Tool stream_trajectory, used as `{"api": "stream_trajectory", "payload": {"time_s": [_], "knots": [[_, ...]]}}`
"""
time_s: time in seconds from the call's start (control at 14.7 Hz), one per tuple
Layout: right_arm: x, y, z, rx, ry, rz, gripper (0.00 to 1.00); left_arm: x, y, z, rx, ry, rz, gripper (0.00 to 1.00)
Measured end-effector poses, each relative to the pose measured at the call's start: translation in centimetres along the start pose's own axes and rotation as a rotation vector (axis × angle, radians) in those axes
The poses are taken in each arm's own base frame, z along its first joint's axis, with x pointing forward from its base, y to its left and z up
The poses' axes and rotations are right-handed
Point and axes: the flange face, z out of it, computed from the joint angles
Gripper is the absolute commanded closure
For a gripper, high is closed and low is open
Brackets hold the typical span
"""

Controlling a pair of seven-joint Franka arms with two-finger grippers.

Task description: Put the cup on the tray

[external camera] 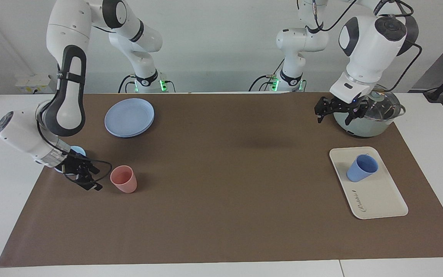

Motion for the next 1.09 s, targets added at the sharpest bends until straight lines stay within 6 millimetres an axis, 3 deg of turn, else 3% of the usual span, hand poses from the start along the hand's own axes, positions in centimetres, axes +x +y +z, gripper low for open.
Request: {"api": "stream_trajectory", "payload": {"time_s": [0.27,0.48,0.88,1.09], "knots": [[-2.8,-0.6,-5.3,-0.127,0.001,-0.402,0.0,-1.1,-0.9,-5.7,-0.015,-0.006,0.048,0.0],[-6.1,-1.8,-9.0,-0.165,-0.034,-0.638,0.0,-1.6,-2.4,-7.7,-0.052,0.014,0.016,0.0],[-16.3,-7.2,-15.5,-0.331,0.019,-0.901,0.0,-2.4,-3.1,-4.4,-0.059,-0.027,0.003,0.0],[-19.0,-8.6,-18.1,-0.321,0.046,-0.943,0.0,-2.9,-3.0,-4.2,-0.033,-0.024,-0.016,0.0]]}}
